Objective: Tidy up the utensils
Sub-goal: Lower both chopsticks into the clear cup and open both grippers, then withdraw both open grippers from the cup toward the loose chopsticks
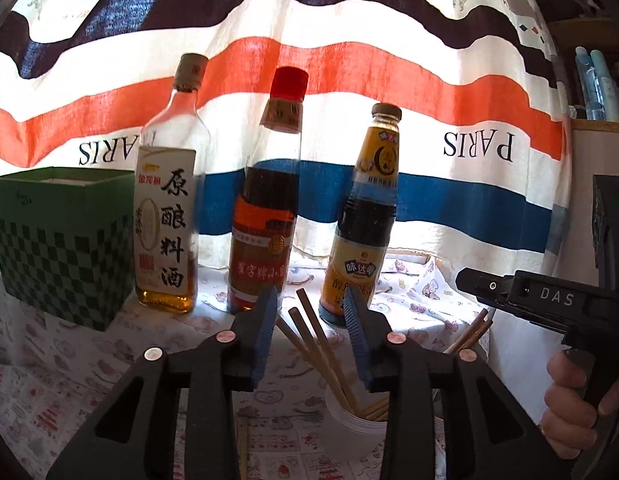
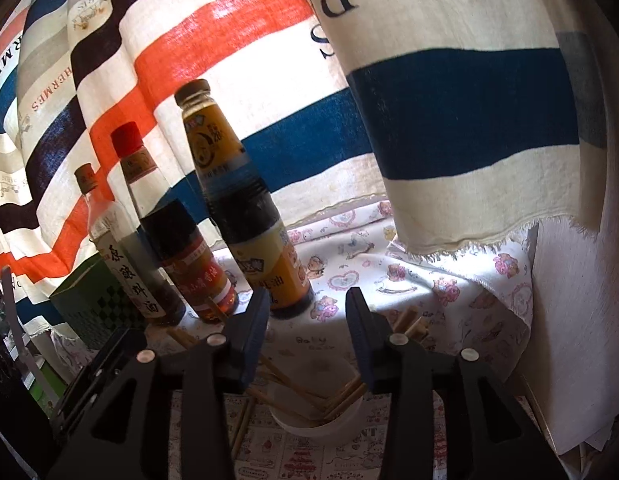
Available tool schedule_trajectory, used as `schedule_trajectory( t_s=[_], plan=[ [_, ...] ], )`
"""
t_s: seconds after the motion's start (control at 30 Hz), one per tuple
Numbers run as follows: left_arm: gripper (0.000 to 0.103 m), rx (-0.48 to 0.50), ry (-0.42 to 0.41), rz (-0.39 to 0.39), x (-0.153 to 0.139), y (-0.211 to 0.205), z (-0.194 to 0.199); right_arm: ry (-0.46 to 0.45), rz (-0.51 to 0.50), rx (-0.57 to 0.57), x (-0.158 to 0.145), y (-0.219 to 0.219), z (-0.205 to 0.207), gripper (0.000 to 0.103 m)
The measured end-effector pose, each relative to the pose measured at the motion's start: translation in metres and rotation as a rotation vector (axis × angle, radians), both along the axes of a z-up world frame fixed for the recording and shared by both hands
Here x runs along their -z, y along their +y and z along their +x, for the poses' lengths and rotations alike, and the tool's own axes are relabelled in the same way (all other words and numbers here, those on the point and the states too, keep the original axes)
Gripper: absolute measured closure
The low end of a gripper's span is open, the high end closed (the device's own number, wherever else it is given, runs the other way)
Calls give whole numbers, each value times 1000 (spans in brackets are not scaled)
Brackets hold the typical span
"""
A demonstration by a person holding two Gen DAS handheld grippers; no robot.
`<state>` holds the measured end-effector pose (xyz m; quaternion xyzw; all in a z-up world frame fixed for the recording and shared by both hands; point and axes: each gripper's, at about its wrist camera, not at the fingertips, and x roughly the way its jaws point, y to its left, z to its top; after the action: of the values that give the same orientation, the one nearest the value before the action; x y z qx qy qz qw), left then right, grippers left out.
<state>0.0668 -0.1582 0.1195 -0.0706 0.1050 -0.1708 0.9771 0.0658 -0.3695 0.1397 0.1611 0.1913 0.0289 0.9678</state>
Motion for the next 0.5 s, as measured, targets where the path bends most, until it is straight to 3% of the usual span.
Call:
schedule_trajectory(
  t_s=[0.17,0.33,0.43,0.5],
  plan=[
    [48,-28,-25,68,-14,27,-20,-59,-30,-48,-14,17,-16,48],
    [16,-88,-57,119,-16,62,-41,-91,-76,-73,-22,39,-24,28],
    [6,-127,-40,106,-13,83,-49,-95,-110,-80,-23,51,-25,24],
    [4,-154,-32,111,-8,92,-53,-98,-117,-82,-23,58,-26,17]
  ],
)
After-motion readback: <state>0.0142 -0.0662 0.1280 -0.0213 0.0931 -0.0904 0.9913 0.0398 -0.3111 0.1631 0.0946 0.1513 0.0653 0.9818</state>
